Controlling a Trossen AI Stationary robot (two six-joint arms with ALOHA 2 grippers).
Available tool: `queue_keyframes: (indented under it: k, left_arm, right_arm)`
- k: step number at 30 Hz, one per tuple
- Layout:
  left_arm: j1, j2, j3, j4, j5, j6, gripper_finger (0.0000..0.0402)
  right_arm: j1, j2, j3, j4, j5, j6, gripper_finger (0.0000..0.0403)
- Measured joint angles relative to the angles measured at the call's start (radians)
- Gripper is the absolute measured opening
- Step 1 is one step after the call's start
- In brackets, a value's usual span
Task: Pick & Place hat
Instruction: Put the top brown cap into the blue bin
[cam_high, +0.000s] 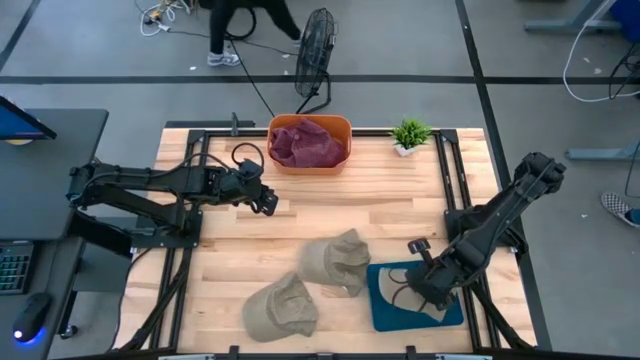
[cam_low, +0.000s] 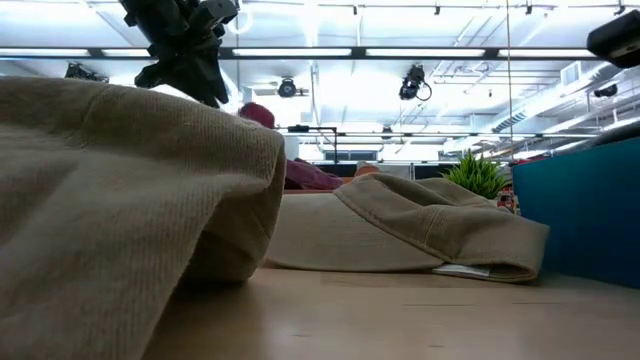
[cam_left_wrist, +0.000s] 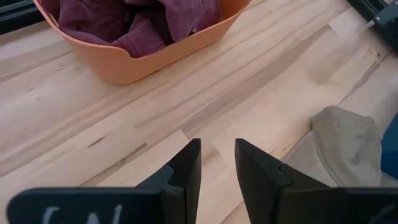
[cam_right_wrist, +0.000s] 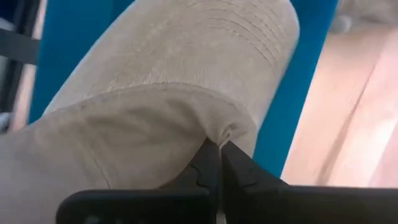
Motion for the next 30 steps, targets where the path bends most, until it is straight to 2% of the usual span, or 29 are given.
queue_keyframes:
  k: [2,7,13,21,27,30]
  left_arm:
    - [0.0,0.0,0.0,0.0,0.0,0.0,0.0101]
    - [0.0,0.0,0.0,0.0,0.0,0.0,0.0101]
    - [0.0,0.0,0.0,0.0,0.0,-0.008,0.0101]
    - [0.0,0.0,0.0,0.0,0.0,-0.032,0.0101]
    - [0.0,0.0,0.0,0.0,0.0,-0.039,0.0101]
    - [0.0,0.0,0.0,0.0,0.0,-0.06,0.0101]
  right_arm:
    - [0.006,0.0,-0.016,0.037,0.031,-0.034,0.0]
    - [0.007,0.0,-0.075,0.156,0.032,-0.142,0.0]
    - [0.006,-0.001,-0.17,0.17,0.001,-0.115,0.0009]
    - [0.006,-0.001,-0.208,0.195,0.02,-0.111,0.0059]
    - [0.005,-0.001,-0.203,0.203,-0.025,-0.092,0.0104]
    - [0.005,-0.001,-0.152,0.156,-0.08,-0.08,0.0128]
